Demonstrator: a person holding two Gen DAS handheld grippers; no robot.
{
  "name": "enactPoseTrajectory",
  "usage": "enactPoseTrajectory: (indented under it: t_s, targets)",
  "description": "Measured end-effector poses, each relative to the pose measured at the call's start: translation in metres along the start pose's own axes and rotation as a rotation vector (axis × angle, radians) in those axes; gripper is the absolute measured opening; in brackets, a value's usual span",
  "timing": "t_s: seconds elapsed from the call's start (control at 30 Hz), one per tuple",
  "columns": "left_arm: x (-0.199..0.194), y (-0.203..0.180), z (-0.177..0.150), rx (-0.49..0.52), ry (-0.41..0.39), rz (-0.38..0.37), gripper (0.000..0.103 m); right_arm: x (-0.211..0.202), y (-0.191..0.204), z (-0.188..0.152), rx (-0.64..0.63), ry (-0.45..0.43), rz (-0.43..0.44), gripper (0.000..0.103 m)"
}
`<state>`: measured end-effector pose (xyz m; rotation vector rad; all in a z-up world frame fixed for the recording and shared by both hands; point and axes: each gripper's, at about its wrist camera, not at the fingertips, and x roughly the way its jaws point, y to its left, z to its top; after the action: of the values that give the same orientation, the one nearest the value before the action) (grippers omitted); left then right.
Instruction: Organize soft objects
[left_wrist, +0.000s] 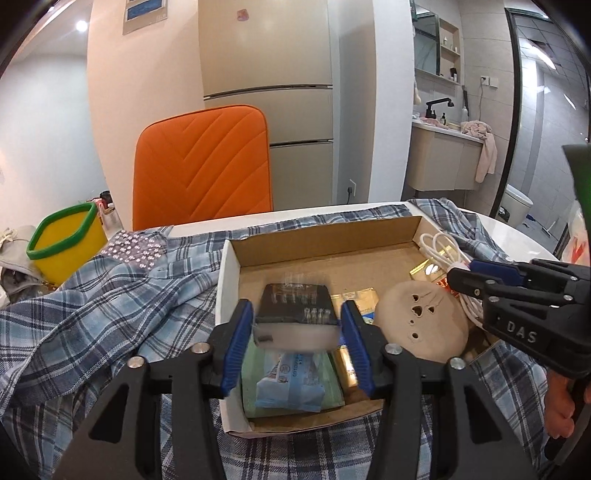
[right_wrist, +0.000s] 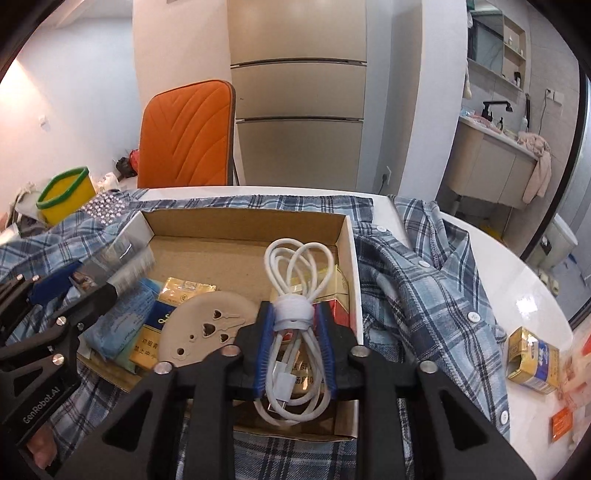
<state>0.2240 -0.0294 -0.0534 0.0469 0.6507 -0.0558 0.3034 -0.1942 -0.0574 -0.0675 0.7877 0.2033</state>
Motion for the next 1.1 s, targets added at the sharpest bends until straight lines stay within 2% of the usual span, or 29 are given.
enactPoseTrajectory:
  t_s: [0.03, 0.1, 0.2, 0.33, 0.43, 0.6, 0.83, 0.97, 1.0, 1.03, 1.1]
  targets:
    - [0.000, 0.003, 0.000, -0.005, -0.005, 0.000, 0.058, -0.002, -0.001, 0.000, 0.003, -0.011, -0.007, 0.053]
    - [-0.004, 0.004, 0.000, -0.014, -0.020, 0.009, 0.064, -0.007, -0.002, 0.001, 0.002, -0.043, -0.020, 0.059]
    - [-0.009, 0.008, 0.001, -0.025, -0.043, 0.006, 0.074, -0.013, -0.003, 0.002, 0.010, -0.064, -0.018, 0.059]
    - [-0.026, 0.012, 0.006, -0.025, -0.115, 0.013, 0.075, -0.025, -0.002, 0.004, 0.012, -0.094, -0.028, 0.059]
    - [-0.046, 0.012, 0.013, -0.010, -0.185, 0.032, 0.076, -0.045, 0.001, 0.009, 0.014, -0.156, -0.035, 0.059]
    - [-0.086, 0.017, 0.021, -0.014, -0.246, 0.012, 0.076, -0.092, 0.008, 0.015, 0.018, -0.270, -0.027, 0.059]
    - [-0.157, 0.029, 0.023, -0.024, -0.382, 0.003, 0.079, -0.165, 0.029, 0.005, -0.034, -0.431, -0.031, 0.059]
    - [-0.191, 0.030, 0.020, -0.014, -0.461, -0.004, 0.082, -0.206, 0.039, -0.006, -0.045, -0.520, -0.017, 0.065]
    - [-0.198, 0.028, 0.019, -0.007, -0.477, -0.006, 0.086, -0.215, 0.042, -0.008, -0.049, -0.540, -0.016, 0.067]
    - [-0.203, 0.027, 0.017, 0.000, -0.494, -0.010, 0.095, -0.226, 0.045, -0.012, -0.055, -0.561, -0.013, 0.070]
    - [-0.213, 0.025, 0.012, 0.008, -0.527, -0.020, 0.101, -0.240, 0.050, -0.018, -0.061, -0.581, -0.002, 0.073]
